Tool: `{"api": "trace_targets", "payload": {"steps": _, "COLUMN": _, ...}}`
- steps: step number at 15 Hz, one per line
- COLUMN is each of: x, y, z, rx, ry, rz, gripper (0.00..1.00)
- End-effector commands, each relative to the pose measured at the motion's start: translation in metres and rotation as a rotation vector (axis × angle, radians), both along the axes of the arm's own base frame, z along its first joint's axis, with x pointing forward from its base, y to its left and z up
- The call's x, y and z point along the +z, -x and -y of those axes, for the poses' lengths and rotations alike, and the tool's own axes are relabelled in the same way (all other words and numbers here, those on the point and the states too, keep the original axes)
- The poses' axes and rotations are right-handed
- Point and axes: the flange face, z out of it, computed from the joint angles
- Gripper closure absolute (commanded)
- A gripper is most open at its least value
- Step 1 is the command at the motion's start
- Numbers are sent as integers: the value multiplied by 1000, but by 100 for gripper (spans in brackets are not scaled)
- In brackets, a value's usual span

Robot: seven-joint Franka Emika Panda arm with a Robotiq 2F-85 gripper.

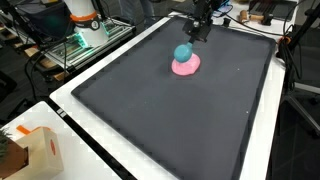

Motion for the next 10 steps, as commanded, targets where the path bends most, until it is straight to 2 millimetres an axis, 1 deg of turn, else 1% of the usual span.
{"api": "trace_targets", "payload": {"steps": 1, "x": -9, "y": -4, "z": -1, "rx": -20, "ry": 39, "rz": 8, "gripper": 75}}
{"api": "trace_targets", "payload": {"steps": 6, "x": -17, "y": -10, "z": 3, "rx": -39, "ry": 46, "rz": 7, "gripper": 75}}
{"api": "trace_targets", "payload": {"steps": 10, "x": -18, "y": -15, "z": 9, "rx": -45, "ry": 23, "rz": -13, "gripper": 75}}
